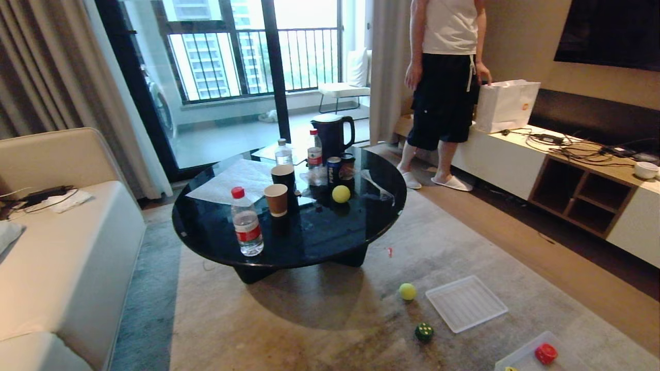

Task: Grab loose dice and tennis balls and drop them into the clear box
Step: Find toys out of the box

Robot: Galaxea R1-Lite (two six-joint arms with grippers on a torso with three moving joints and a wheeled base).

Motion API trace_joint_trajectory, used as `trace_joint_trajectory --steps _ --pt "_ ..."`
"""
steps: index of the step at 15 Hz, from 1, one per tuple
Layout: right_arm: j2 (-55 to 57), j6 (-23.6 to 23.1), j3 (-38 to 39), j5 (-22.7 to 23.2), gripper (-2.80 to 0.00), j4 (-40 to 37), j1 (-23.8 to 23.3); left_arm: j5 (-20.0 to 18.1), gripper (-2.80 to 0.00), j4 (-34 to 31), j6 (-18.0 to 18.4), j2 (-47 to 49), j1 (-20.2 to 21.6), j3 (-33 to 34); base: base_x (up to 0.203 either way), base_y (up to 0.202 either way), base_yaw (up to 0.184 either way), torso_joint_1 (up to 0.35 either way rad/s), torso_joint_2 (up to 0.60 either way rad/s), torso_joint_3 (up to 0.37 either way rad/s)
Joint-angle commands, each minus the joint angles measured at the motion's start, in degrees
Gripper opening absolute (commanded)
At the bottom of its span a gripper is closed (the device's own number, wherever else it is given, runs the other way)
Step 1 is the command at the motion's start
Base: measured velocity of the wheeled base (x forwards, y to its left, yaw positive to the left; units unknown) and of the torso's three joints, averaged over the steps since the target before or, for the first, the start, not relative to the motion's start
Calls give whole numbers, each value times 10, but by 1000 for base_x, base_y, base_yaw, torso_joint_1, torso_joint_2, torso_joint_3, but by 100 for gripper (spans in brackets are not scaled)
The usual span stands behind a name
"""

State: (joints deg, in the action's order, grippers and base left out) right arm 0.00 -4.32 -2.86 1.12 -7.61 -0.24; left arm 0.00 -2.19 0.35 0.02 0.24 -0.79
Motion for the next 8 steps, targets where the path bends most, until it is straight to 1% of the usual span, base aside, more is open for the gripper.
trace_joint_trajectory --steps 1,8 --pt "0 -1 1 0 -280 0 0 0 -280 0 0 0 0 0 0 9 -166 -2 2 2" --pt "0 -1 1 0 -280 0 0 0 -280 0 0 0 0 0 1 11 -159 3 2 3"
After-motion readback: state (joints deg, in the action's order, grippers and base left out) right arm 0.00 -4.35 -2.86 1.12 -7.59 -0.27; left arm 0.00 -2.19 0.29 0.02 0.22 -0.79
